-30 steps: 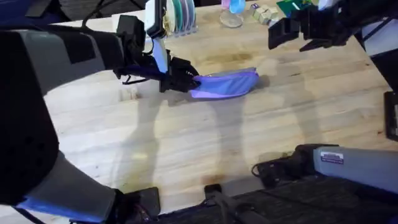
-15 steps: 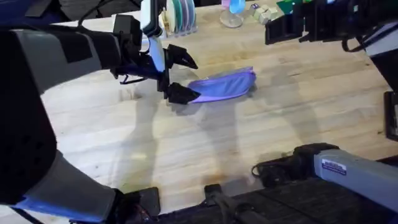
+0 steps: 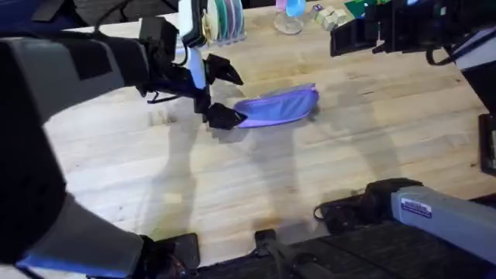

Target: Unzip the bag, pick up the pens from the table one at a time and place them inside, then zip the bag closed.

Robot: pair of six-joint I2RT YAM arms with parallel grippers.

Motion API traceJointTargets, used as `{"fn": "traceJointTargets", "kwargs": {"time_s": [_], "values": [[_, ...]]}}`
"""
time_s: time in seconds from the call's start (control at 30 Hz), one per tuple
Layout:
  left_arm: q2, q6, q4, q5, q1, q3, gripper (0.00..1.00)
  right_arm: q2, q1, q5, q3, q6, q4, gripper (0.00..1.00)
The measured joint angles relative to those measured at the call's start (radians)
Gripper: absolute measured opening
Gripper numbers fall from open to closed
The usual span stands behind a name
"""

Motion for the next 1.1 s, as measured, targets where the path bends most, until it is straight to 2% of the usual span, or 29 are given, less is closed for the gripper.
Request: {"fn": "traceJointTargets", "kwargs": {"time_s": [0.13, 0.23, 0.43, 0.8, 0.9, 1.1], "values": [[-0.107, -0.003, 0.001, -0.075, 0.0, 0.0, 0.995, -0.016, 0.002, 0.0, 0.0, 0.0, -0.001, 0.997], [-0.212, -0.038, 0.001, -0.134, 0.0, 0.0, 0.995, -0.048, 0.008, 0.0, 0.0, 0.0, -0.002, 0.997], [-0.427, -0.194, -0.056, -0.291, 0.0, 0.0, 0.993, -0.107, 0.019, 0.0, 0.0, 0.0, -0.002, 0.998], [-0.788, -0.468, -0.298, -0.602, 0.0, 0.0, 0.993, -0.114, 0.019, 0.0, 0.0, 0.001, -0.004, 0.998], [-0.862, -0.528, -0.33, -0.671, 0.0, 0.0, 0.993, -0.114, 0.019, 0.0, 0.0, 0.001, -0.004, 0.998], [-0.961, -0.631, -0.381, -0.761, 0.0, 0.0, 0.993, -0.114, 0.019, 0.0, 0.0, 0.001, -0.004, 0.997]]}}
